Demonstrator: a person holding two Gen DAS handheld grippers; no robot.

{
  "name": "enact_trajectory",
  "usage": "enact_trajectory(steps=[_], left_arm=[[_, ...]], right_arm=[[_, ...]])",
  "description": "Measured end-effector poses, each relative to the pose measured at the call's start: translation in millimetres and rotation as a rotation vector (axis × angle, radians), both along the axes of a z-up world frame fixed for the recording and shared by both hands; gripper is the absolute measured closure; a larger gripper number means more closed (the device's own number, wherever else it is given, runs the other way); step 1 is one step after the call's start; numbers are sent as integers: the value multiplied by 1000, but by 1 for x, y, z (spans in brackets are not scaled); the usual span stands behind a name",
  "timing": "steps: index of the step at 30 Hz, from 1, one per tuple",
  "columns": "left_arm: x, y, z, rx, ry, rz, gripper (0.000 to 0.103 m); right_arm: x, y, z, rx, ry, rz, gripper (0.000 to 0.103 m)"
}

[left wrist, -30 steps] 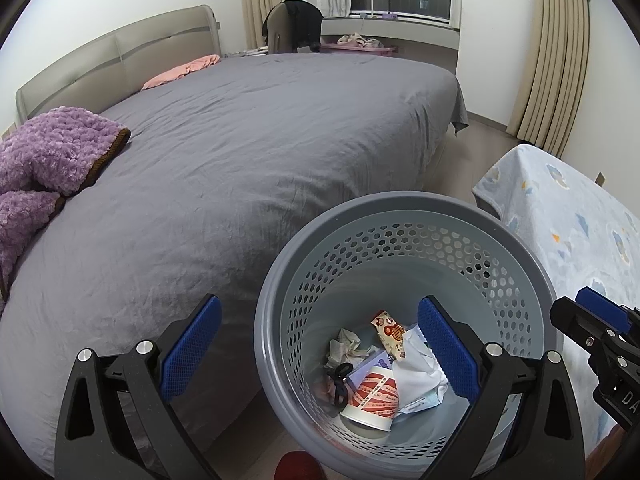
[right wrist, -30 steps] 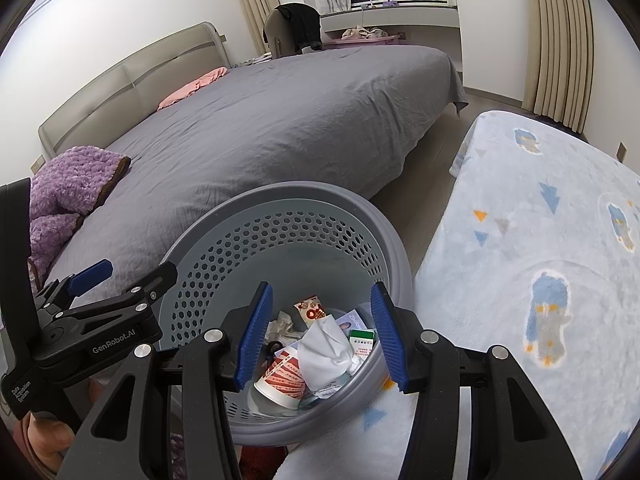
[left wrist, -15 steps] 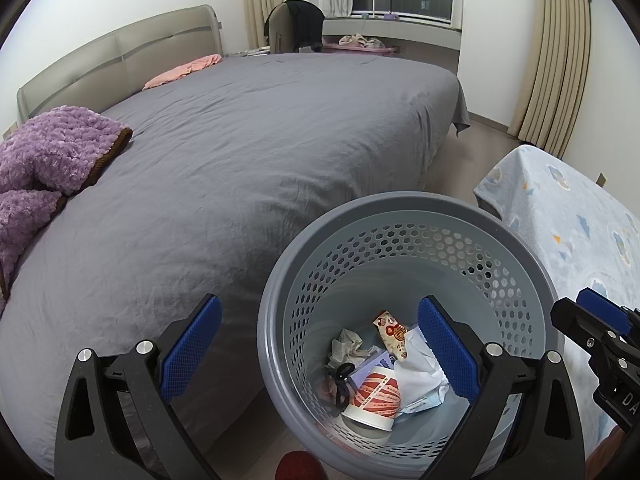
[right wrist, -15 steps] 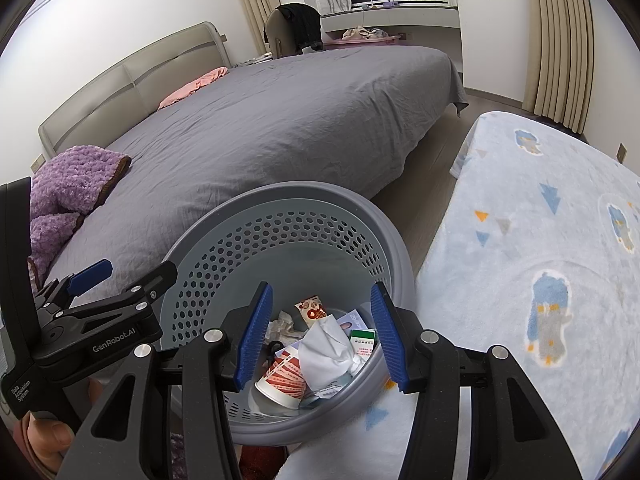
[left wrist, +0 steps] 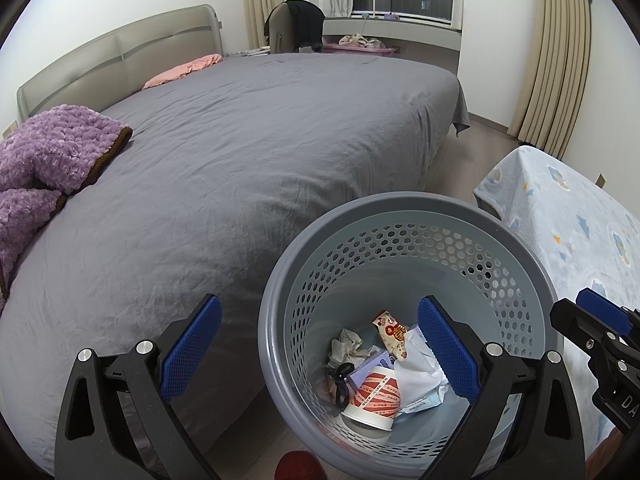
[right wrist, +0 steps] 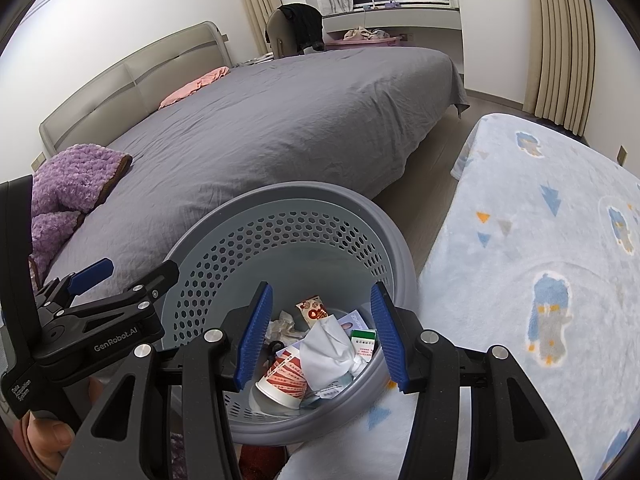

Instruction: Collect trash

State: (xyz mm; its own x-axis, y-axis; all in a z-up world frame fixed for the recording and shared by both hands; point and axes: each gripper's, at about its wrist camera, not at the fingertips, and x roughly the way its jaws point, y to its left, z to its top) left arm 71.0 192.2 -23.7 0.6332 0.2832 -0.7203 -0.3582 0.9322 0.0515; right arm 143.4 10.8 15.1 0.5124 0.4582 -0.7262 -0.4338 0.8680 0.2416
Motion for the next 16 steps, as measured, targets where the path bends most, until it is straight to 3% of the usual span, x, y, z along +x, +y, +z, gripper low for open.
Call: enact_trajectory(steps=[16], left_arm=[[-1,2,2,-3,1,7,7]], right_arm=[[-2,0,1,-2,0,4,54]])
